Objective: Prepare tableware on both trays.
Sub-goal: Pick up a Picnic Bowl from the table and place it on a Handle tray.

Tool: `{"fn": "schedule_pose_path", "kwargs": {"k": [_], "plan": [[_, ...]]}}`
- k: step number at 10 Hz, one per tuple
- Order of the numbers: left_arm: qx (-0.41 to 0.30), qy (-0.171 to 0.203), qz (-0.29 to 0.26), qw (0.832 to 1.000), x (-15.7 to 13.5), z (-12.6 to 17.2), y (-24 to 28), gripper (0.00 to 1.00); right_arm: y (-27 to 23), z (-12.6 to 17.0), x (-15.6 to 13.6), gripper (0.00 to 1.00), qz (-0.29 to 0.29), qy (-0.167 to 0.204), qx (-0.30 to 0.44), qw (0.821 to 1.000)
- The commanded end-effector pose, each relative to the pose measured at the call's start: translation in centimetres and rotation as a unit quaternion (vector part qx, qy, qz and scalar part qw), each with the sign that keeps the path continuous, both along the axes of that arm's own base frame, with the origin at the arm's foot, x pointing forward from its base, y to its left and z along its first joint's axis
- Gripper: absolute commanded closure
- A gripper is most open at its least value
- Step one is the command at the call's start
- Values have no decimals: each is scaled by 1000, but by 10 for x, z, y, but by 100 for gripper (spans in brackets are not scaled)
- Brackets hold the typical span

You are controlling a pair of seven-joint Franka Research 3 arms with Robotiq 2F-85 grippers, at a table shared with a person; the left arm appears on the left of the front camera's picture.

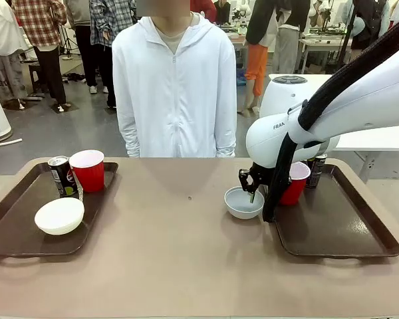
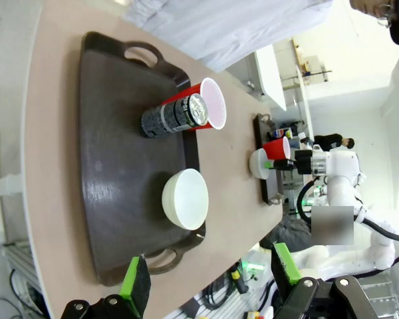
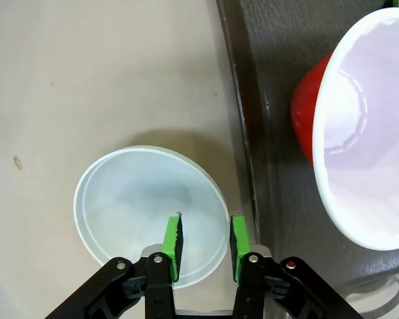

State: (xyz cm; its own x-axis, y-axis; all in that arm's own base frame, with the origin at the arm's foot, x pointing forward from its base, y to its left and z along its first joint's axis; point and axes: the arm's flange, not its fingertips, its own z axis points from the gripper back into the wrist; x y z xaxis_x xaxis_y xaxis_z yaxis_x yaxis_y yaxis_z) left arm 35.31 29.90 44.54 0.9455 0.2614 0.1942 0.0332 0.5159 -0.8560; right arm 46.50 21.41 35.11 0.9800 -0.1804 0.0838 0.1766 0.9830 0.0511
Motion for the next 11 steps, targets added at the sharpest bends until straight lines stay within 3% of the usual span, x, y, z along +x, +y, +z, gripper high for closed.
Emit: {"fn": "schedule_pose_path", "kwargs": {"k": [1, 2, 3, 7, 8, 11], "plan": [[-6, -13, -1, 1000, -2, 1, 2, 4, 0, -7, -2, 79, -3, -1, 18, 1000], [-6, -13, -1, 1000, -2, 1, 2, 4, 0, -8, -2, 93, -3, -1, 21, 1000], [-6, -13, -1, 1000, -2, 1, 2, 4, 0, -8, -2, 98, -2, -1, 22, 1000], [-6, -13, -1, 1000, -2, 1, 2, 4, 0, -4, -4, 100, 2, -4, 20, 1000], [-6, -13, -1, 1000, -2, 1, 2, 4, 2, 12, -12, 100, 21, 7, 29, 999], [-6, -13, -1, 1000, -2, 1, 2, 4, 8, 115, -73, 100, 104, -5, 27, 994]]}}
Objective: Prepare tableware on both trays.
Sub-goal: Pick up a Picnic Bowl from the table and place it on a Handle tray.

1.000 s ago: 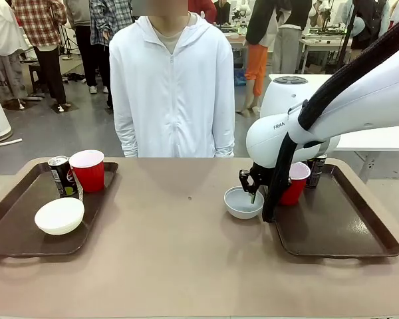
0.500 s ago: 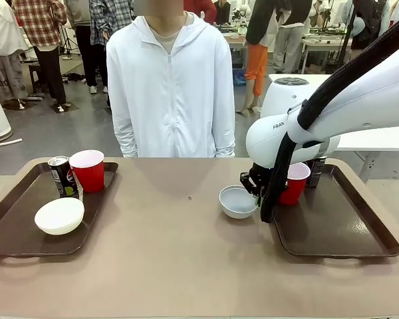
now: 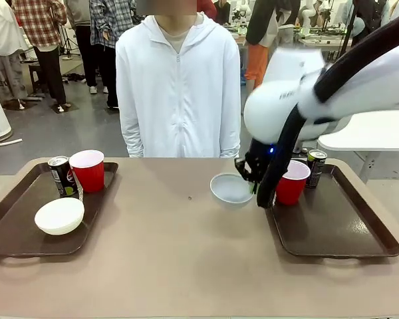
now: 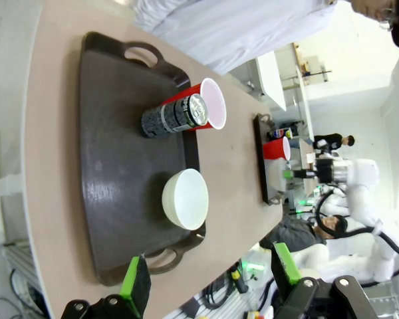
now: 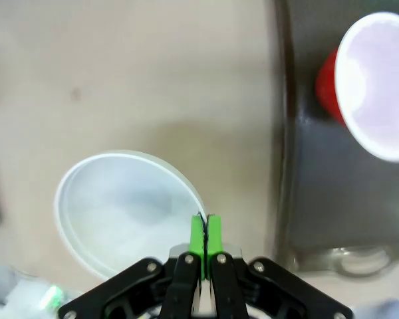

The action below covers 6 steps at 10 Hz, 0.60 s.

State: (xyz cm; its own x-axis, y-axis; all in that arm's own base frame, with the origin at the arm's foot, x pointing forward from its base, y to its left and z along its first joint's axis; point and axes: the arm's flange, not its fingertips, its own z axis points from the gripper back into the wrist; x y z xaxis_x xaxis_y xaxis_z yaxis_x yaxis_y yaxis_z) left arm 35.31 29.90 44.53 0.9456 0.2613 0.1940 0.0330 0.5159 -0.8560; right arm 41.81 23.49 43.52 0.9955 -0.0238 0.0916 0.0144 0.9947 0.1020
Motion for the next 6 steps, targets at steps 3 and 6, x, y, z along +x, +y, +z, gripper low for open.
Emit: {"fn": "schedule_pose_path", "kwargs": {"k": [3, 6], "plan": [[-6, -13, -1, 1000, -2, 1, 2, 4, -35, 59, -79, 100, 55, 37, -89, 994], [-6, -13, -1, 1000, -2, 1, 2, 4, -119, 55, -83, 100, 77, 52, -132, 987]]}}
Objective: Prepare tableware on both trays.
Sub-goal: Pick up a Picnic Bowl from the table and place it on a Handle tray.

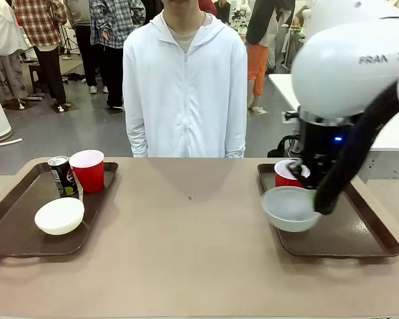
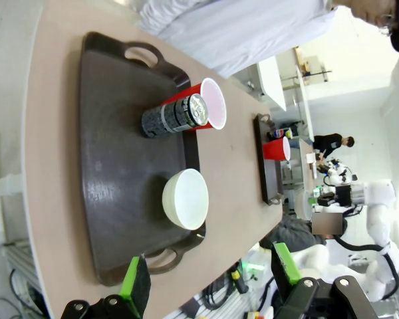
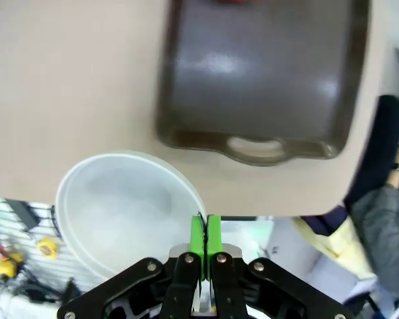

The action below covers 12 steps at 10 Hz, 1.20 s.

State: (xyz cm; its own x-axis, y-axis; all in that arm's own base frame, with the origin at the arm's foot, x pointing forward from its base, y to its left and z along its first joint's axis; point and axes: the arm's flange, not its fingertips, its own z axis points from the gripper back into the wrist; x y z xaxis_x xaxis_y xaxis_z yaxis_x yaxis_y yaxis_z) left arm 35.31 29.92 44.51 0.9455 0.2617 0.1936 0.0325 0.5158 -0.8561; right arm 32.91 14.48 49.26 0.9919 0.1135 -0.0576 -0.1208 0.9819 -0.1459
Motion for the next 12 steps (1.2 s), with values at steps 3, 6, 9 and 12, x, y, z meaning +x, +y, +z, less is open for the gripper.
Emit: {"fn": "schedule_pose_path", "kwargs": {"k": [3, 6, 9, 12], "plan": [[-6, -13, -1, 1000, -2, 1, 2, 4, -102, -21, 13, 100, -20, -34, 15, 999], [-6, -13, -1, 1000, -2, 1, 2, 4, -111, -19, 15, 100, -30, -22, 14, 999], [-6, -13, -1, 1000, -2, 1, 2, 4, -111, -19, 15, 100, -30, -22, 14, 999], [-6, -13, -1, 1000, -2, 1, 2, 4, -121, -46, 39, 98, 2, -61, 41, 997]]}}
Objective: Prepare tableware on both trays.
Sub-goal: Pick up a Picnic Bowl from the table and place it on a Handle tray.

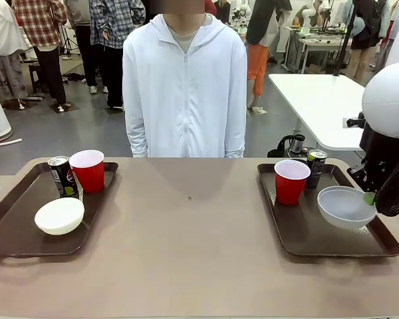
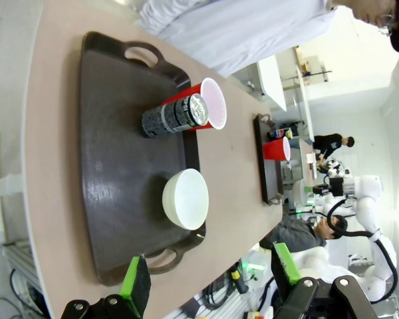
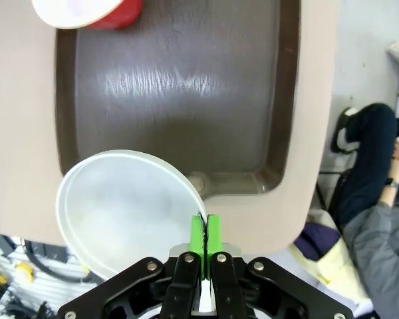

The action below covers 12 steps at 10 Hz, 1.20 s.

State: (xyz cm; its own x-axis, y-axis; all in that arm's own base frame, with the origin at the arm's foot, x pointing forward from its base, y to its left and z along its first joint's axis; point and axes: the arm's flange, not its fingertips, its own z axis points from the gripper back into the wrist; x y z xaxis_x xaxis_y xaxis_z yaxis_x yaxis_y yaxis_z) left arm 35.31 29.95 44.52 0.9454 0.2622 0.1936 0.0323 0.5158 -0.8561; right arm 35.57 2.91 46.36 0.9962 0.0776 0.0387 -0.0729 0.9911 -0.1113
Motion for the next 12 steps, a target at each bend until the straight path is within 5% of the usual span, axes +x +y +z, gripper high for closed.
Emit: {"fn": "schedule_pose_path", "kwargs": {"k": [1, 6, 10, 12], "plan": [[-6, -13, -1, 1000, -2, 1, 2, 4, -7, -26, 18, 98, 28, -18, 21, 999], [-6, -13, -1, 1000, -2, 1, 2, 4, -13, -84, 47, 98, 16, 30, 31, 999], [-6, -13, -1, 1000, -2, 1, 2, 4, -9, -96, 55, 98, 6, 40, 31, 999], [-6, -13, -1, 1000, -2, 1, 2, 4, -9, -92, 54, 38, 5, 41, 31, 999]]}}
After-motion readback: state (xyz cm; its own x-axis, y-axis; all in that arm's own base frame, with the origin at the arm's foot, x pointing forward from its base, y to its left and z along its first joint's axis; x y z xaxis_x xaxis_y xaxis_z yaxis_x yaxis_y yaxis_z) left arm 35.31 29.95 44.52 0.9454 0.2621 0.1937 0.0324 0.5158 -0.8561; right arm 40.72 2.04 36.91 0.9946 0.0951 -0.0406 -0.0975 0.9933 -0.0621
